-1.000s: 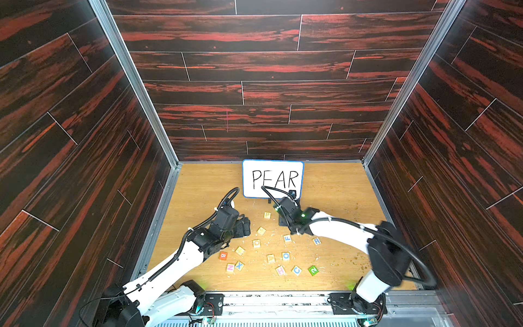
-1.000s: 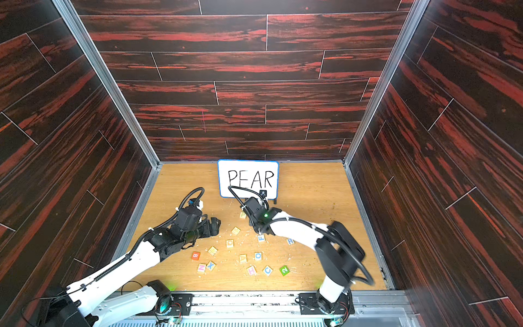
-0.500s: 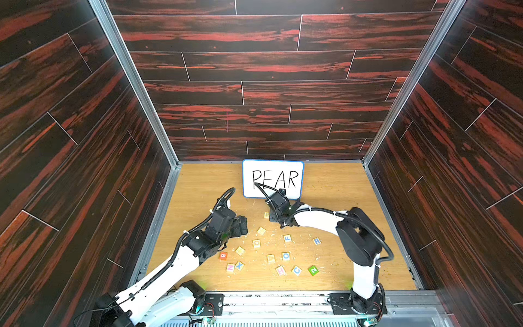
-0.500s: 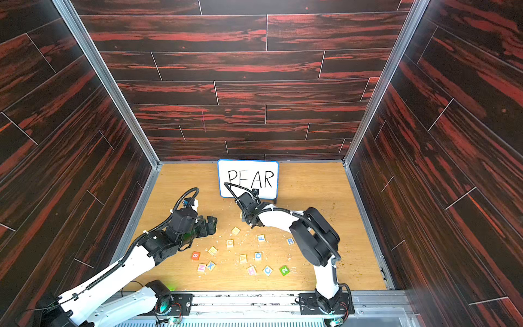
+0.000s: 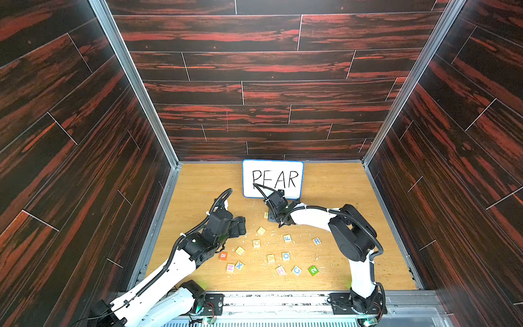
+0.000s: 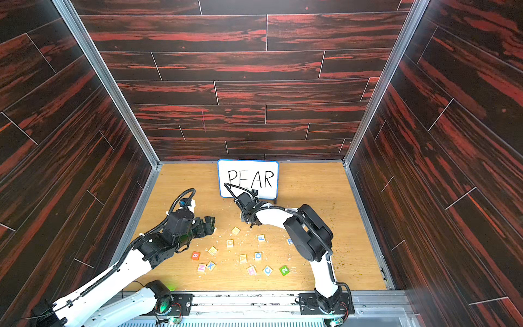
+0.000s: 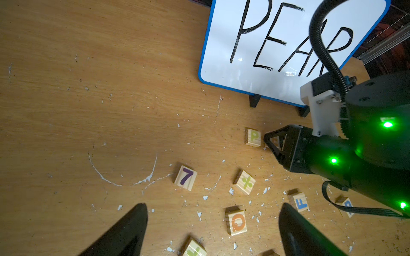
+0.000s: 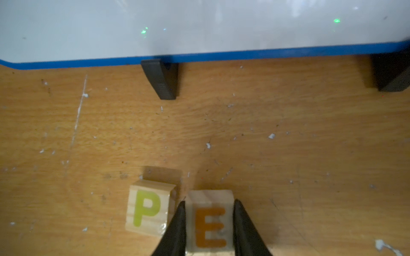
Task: Spell the uppercase word “pear” with letter blocks
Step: Place the letter block at the center of the board.
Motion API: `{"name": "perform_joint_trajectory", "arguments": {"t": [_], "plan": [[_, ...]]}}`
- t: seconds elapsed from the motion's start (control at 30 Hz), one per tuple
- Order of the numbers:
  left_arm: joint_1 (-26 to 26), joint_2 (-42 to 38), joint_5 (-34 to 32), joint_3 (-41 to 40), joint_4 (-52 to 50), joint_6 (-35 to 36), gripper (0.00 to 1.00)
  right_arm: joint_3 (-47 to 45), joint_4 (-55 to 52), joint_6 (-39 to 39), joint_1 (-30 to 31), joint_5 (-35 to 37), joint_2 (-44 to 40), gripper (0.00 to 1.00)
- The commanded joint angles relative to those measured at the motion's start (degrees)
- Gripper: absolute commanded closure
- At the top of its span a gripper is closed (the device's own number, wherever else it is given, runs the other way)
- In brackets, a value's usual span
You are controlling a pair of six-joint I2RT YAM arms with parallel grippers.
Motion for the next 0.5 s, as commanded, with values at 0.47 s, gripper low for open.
{"name": "perform_joint_trajectory", "arguments": {"t": [0.47], "plan": [[0.0, -1.6, -1.8, -1.6, -1.4, 0.5, 0.05, 3.3, -2.5, 1.3, -0.2, -0.2, 4.1, 0.56]]}}
